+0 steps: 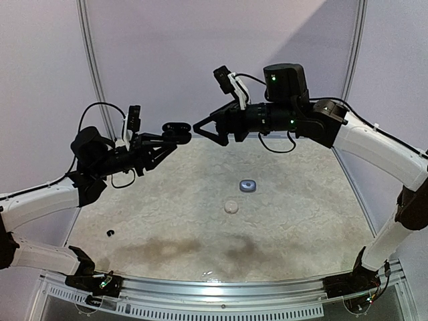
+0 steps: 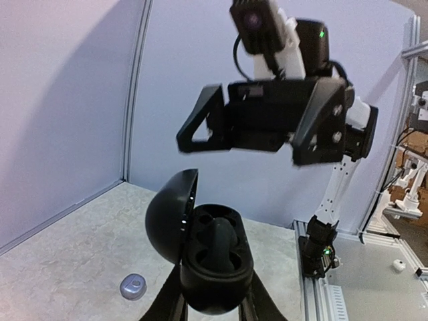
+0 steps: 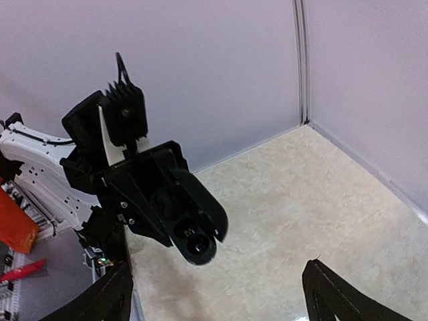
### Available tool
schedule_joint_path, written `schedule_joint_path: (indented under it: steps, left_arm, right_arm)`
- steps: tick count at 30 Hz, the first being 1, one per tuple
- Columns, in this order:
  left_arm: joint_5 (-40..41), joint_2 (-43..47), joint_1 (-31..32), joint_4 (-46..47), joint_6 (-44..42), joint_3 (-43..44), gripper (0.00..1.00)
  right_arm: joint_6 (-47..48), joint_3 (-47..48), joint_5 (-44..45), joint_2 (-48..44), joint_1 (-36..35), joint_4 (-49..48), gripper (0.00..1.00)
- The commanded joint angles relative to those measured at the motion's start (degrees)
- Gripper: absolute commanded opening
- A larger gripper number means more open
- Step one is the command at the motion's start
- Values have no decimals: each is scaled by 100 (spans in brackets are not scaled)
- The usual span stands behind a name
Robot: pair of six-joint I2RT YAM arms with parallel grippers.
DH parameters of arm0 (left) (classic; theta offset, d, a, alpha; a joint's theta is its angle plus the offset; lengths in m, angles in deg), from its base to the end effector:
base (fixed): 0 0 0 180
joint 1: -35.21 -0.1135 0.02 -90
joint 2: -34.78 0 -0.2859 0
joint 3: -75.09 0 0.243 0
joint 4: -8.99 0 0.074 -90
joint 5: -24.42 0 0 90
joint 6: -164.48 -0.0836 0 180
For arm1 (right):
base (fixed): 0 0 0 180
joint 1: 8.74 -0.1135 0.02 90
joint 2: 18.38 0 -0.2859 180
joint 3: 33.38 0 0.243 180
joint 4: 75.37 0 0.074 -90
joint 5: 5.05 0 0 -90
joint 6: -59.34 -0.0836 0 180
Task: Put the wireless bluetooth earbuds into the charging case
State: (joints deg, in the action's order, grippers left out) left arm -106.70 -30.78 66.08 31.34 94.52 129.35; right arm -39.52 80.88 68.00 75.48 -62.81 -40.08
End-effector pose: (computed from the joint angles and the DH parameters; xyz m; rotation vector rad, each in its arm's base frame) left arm 0.2074 -0.1880 0.3524 0.7696 1.3384 -1.2091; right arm 0.2243 0.3510 0.4439 -0.9489 1.7020 1.0230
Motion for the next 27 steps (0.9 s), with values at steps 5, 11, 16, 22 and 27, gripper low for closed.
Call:
schedule_joint_path:
  steps: [5,11,16,22,27]
  left_arm:
    - [-8,133,-102,843,1159,273,0]
    - [145,264,-309,626,1290,380,0]
    - [-19,354,-455,331,1096,383,0]
    - [-244,403,-441,379,838,417,0]
    - [-350,438,-439,181,480,408,0]
  right_arm:
    - [-701,-1039,-539,-307,131,-1780,88]
    - [-738,-1069,106,-113,128,-1801,87]
    - [-906,-1117,-372,108,118,-2455,80]
    - [-596,-733,-591,214,-76,-2199,81]
    - [-366,-788,-131,-159,-84,-2182,78]
